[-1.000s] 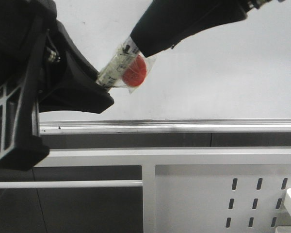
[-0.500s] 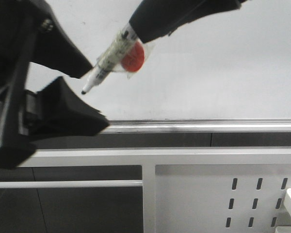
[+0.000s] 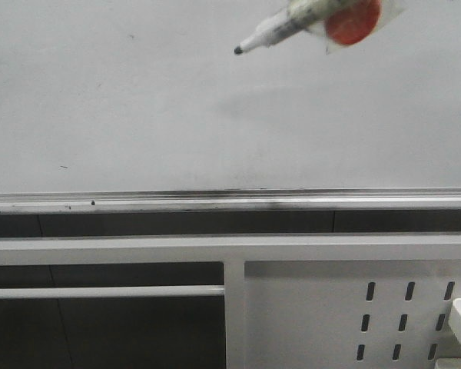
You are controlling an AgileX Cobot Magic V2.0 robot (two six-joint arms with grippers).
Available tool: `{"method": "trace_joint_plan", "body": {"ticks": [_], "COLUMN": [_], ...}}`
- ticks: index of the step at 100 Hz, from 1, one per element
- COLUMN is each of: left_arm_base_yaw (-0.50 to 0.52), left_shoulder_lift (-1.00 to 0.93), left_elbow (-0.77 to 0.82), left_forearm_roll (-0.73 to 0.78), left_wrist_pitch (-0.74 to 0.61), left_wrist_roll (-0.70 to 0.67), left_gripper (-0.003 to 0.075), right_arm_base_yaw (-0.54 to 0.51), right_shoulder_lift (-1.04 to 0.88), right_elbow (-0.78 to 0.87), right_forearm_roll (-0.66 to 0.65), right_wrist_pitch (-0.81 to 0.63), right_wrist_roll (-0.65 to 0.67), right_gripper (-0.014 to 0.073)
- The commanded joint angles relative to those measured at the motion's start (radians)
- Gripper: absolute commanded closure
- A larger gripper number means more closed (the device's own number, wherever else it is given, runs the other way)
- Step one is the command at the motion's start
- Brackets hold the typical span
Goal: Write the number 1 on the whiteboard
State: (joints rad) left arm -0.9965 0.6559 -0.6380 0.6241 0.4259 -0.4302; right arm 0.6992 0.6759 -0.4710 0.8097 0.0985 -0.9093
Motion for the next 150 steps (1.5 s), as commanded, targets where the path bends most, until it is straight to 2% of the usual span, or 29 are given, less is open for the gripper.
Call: {"method": "trace_joint_plan", "body": {"ticks": [1,14,26,57,70,82,106,118,123,132,141,150], "left_arm_base_yaw": [0.046,0.152,0.263,0.593,0.688,0.73,0.732,0.732,0.732,0.732,0.732,0.732], "left_shoulder_lift": [-0.052,-0.079,-0.077,-0.077,-0.077,-0.077,-0.077,-0.077,-0.077,-0.077,-0.077,-0.067], "left_elbow": [-0.003,0.074,0.145,0.267,0.279,0.279,0.279,0.279,0.279,0.279,0.277,0.277], "left_forearm_roll": [0.088,0.224,0.212,0.073,0.059,0.059,0.064,0.066,0.073,0.177,0.386,0.598], "left_wrist_pitch": [-0.107,-0.291,-0.444,-0.818,-0.897,-0.933,-0.937,-0.939,-0.954,-1.052,-1.159,-1.174], "left_wrist_roll": [-0.127,-0.308,-0.37,-0.374,-0.374,-0.374,-0.374,-0.374,-0.374,-0.381,-0.417,-0.495], "left_gripper": [0.074,0.074,0.074,0.074,0.074,0.074,0.074,0.074,0.074,0.074,0.074,0.0738], "right_arm_base_yaw": [0.0,0.0,0.0,0.0,0.0,-0.004,-0.002,0.025,0.047,0.1,0.121,0.121], "right_shoulder_lift": [-0.051,-0.048,-0.005,0.09,0.129,0.2,0.396,0.418,0.405,0.369,0.355,0.357], "right_elbow": [-0.018,-0.018,-0.021,-0.059,-0.06,-0.052,-0.009,-0.015,-0.03,-0.075,-0.136,-0.2], "right_forearm_roll": [0.018,0.018,0.02,0.016,0.015,0.015,0.062,0.062,0.062,-0.007,-0.035,-0.044], "right_wrist_pitch": [-0.036,-0.113,-0.174,-0.282,-0.364,-0.364,-0.338,-0.336,-0.293,-0.149,0.008,0.126], "right_wrist_roll": [0.002,0.002,0.002,0.0,-0.005,-0.005,-0.005,-0.005,-0.005,-0.005,-0.005,-0.005], "right_gripper": [0.0663,0.0663,0.0663,0.0663,0.0663,0.0663,0.0663,0.0663,0.0663,0.0663,0.0663,0.0663]}}
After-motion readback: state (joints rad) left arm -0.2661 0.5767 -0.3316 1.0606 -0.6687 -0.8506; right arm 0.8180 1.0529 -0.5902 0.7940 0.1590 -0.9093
